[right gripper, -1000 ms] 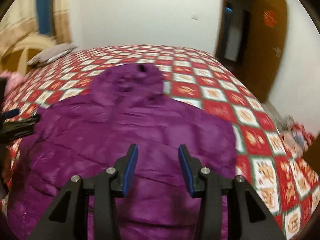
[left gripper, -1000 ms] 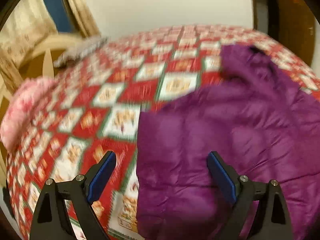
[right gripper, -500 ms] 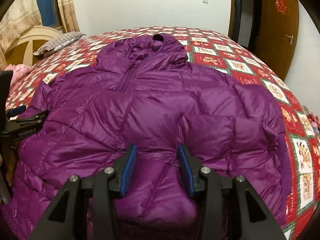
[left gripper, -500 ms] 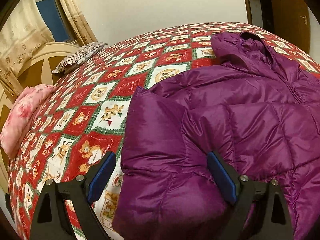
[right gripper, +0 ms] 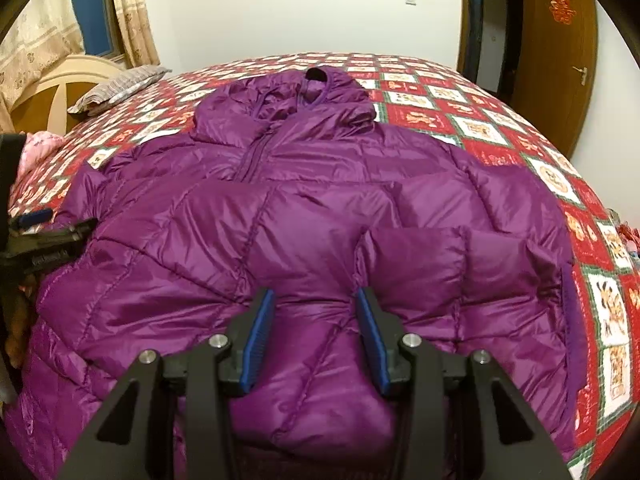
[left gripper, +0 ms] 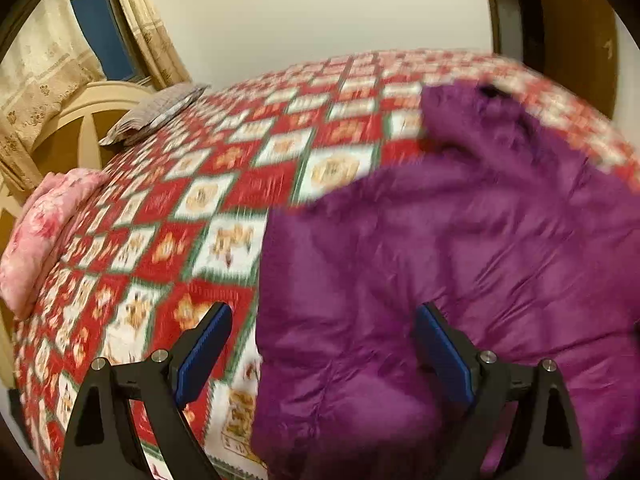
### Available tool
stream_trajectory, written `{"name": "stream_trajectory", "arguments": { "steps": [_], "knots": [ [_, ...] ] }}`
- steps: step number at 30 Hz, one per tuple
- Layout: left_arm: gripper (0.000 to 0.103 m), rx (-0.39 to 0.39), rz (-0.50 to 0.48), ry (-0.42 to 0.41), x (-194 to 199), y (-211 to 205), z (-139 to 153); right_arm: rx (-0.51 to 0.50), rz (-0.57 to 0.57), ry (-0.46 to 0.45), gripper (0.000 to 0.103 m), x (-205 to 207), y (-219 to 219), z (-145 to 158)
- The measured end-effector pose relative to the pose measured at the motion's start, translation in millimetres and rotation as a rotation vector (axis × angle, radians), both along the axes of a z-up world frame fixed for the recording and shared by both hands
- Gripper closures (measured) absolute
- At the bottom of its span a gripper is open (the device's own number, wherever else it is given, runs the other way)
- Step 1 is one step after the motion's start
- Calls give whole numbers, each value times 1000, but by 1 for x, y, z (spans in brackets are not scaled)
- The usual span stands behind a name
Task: Fold large clothes
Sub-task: 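Grasp the jacket hem with the left tool while the right tool grasps the hem too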
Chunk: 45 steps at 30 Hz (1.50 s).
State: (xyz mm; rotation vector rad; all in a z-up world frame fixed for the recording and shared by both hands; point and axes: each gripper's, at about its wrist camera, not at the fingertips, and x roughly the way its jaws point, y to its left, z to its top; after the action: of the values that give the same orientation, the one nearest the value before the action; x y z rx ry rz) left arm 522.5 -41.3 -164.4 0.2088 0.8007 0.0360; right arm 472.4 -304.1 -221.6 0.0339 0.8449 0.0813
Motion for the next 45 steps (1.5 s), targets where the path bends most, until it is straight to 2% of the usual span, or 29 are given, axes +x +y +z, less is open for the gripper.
{"name": "stream_trajectory", "arguments": {
  "steps": [2,4,6,8,11,16,23,29,30,31,32,33,34,35,38,42,45],
  "knots": [
    [10,-33,-34,-2,7,-3,17,8,29,23,46,2,-4,6],
    [10,-66,-61,18,23,-9,28,33,46,31,42,7,-12,15],
    [10,-110,-74,53,51,-18,35,38,48,18,41,17,-20,28],
    [10,-118,-72,78,76,-28,38,48,47,7,41,32,-27,42],
    [10,-106,-73,94,120,-49,39,46,27,-4,37,69,-40,59],
    [10,-132,-77,113,192,-73,38,103,-29,-7,36,144,-63,72],
    [10,-174,-77,143,267,-96,24,158,-81,33,36,246,-82,63],
    [11,-125,-101,198,299,-107,-13,170,-81,131,36,297,-78,22],
    [18,-145,-110,201,301,-106,-16,168,-83,148,36,303,-77,16],
    [38,-162,-124,206,301,-106,-18,178,-71,165,36,309,-77,9],
    [52,-187,-156,222,303,-107,-21,173,-64,160,38,311,-75,7],
    [81,-201,-173,236,303,-109,-24,160,-49,143,43,312,-74,7],
    [95,-212,-200,233,300,-111,-23,152,-37,141,66,313,-73,7],
    [97,-194,-207,212,297,-113,-21,144,-28,144,97,313,-72,7],
    [101,-118,-243,120,278,-119,-3,107,-12,95,97,300,-70,20],
    [101,-131,-261,34,249,-108,31,101,-22,-10,98,272,-74,48],
    [101,-156,-286,-27,213,-97,57,78,-12,-104,98,231,-72,75]
  ]
}}
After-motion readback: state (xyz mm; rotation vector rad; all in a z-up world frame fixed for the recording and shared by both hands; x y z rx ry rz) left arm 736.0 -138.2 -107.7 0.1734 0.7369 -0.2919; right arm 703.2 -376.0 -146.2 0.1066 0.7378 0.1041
